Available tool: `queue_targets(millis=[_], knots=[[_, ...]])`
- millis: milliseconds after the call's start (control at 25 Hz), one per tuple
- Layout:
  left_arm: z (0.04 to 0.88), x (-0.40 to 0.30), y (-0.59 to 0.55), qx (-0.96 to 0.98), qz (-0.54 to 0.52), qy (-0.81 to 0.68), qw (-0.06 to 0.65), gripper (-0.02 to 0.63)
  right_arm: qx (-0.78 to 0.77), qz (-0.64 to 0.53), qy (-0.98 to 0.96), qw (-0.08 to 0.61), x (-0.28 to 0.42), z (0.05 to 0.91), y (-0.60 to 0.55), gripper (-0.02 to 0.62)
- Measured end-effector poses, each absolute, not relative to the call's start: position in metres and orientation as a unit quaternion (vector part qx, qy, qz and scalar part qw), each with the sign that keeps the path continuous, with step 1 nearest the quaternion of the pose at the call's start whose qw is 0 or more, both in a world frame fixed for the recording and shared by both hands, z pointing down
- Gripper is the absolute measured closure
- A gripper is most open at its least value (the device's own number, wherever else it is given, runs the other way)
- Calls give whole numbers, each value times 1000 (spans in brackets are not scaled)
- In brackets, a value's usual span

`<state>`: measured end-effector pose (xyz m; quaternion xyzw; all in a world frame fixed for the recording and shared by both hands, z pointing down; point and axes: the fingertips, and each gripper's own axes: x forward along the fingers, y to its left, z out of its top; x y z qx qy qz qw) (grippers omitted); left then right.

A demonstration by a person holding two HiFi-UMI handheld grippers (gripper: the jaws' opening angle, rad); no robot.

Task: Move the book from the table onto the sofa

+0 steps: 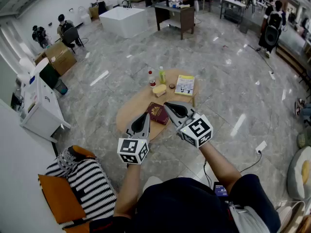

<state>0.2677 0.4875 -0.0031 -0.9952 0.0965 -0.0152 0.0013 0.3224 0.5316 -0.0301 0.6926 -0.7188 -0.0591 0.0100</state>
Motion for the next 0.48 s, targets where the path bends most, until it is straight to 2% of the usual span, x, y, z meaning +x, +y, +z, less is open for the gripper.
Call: queue_targets(millis=[280, 480], knots=[[-8, 267, 481, -995, -14, 100, -3, 589, 705, -40, -708, -26, 331, -32, 528, 583], [-3, 265, 476, -994, -15, 103, -13, 589, 701, -32, -713, -18, 331, -24, 521, 583]])
